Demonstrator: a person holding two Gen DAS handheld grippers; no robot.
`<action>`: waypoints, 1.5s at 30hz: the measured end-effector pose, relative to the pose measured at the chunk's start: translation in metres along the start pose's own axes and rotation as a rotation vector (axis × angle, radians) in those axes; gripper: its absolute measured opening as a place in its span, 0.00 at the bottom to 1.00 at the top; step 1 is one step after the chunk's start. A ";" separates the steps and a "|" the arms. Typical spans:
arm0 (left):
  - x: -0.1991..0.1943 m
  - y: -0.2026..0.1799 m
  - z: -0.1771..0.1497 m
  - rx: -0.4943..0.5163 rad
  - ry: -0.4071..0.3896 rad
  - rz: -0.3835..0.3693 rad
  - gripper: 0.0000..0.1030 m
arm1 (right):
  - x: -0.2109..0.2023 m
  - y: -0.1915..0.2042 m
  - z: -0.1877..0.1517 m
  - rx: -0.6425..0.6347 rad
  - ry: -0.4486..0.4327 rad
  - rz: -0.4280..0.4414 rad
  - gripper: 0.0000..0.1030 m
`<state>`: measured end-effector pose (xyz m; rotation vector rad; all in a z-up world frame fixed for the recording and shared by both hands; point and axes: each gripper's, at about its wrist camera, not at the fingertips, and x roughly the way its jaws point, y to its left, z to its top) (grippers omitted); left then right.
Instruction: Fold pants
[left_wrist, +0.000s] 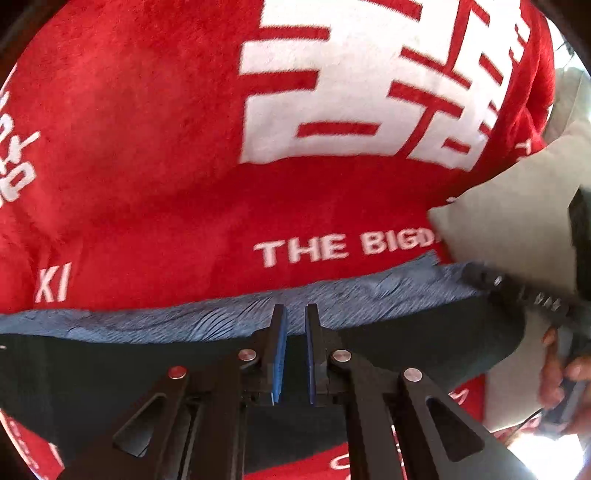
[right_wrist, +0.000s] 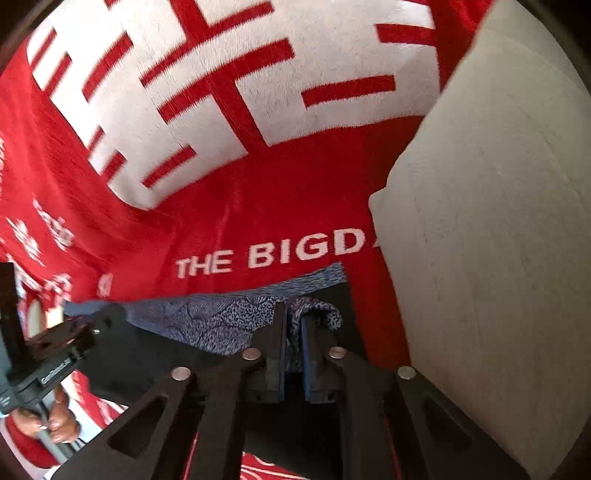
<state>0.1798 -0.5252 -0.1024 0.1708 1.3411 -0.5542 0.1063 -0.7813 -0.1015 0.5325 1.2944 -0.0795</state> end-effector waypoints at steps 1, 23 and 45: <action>0.000 0.002 -0.004 0.001 0.008 0.010 0.09 | -0.002 0.004 0.001 -0.016 -0.005 -0.003 0.32; 0.048 0.035 -0.043 0.020 0.021 0.269 0.10 | 0.064 0.025 -0.013 -0.147 0.052 -0.246 0.26; -0.045 0.099 -0.144 -0.186 0.083 0.275 0.83 | 0.023 0.089 -0.135 -0.007 0.160 -0.014 0.54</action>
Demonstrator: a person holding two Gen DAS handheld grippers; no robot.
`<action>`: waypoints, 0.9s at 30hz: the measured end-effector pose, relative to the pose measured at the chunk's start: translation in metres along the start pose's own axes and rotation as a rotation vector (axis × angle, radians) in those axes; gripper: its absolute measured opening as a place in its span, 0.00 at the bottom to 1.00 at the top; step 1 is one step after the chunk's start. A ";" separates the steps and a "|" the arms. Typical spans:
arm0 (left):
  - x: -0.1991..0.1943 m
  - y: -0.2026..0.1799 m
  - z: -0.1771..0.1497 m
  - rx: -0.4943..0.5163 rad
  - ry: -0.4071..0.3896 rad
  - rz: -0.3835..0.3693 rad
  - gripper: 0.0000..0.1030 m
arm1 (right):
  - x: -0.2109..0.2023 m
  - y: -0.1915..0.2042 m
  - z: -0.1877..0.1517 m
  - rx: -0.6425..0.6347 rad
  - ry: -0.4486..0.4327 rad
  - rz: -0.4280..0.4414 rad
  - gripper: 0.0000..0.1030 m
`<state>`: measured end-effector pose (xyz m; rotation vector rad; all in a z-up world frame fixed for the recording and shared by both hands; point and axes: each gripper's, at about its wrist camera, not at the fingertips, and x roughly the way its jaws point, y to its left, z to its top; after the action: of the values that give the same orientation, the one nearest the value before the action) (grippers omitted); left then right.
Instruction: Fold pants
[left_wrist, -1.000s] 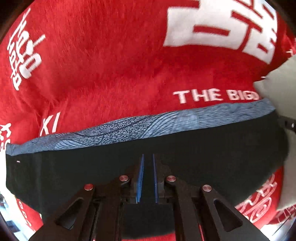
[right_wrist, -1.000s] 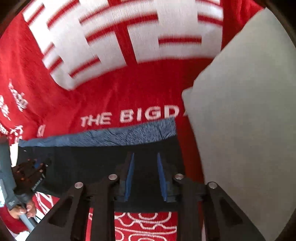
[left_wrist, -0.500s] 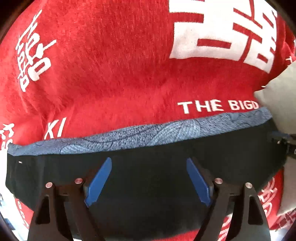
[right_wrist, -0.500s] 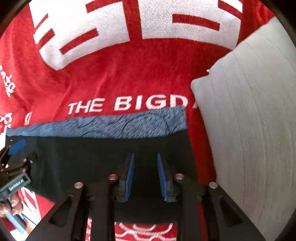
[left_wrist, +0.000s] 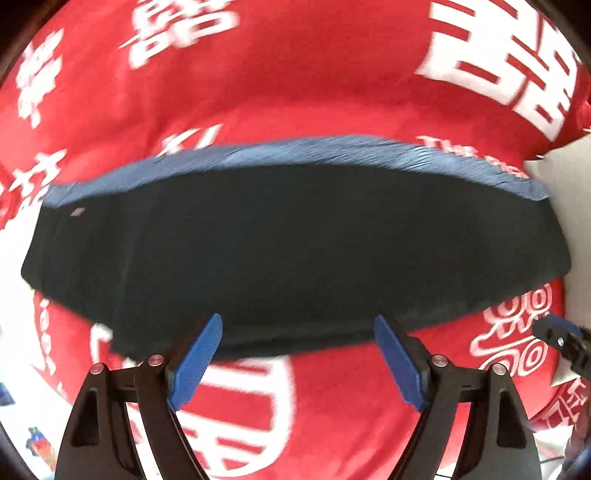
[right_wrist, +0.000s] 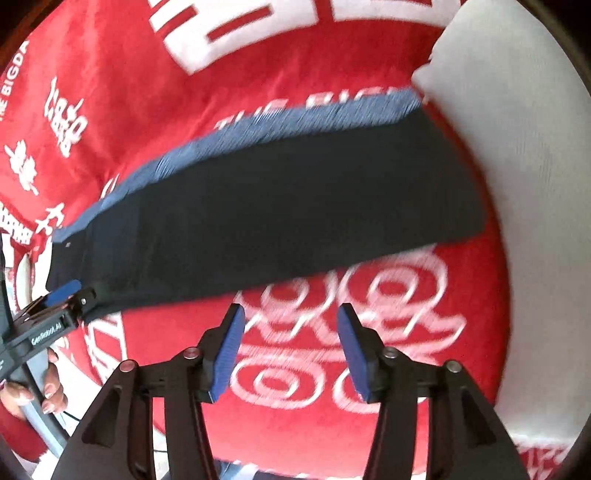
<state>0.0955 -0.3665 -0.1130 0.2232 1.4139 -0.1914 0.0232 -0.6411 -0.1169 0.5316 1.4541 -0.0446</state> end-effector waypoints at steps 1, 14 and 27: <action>-0.002 0.012 -0.006 -0.013 0.002 0.010 0.83 | 0.000 0.002 -0.012 0.003 0.005 0.007 0.54; -0.009 0.179 -0.019 -0.175 -0.020 0.083 0.83 | 0.044 0.139 -0.061 0.016 0.028 0.164 0.54; 0.031 0.237 -0.006 -0.068 -0.017 0.034 0.83 | 0.125 0.262 -0.049 0.098 0.025 0.354 0.54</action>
<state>0.1570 -0.1367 -0.1346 0.1895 1.3959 -0.1168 0.0848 -0.3551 -0.1535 0.8658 1.3687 0.1727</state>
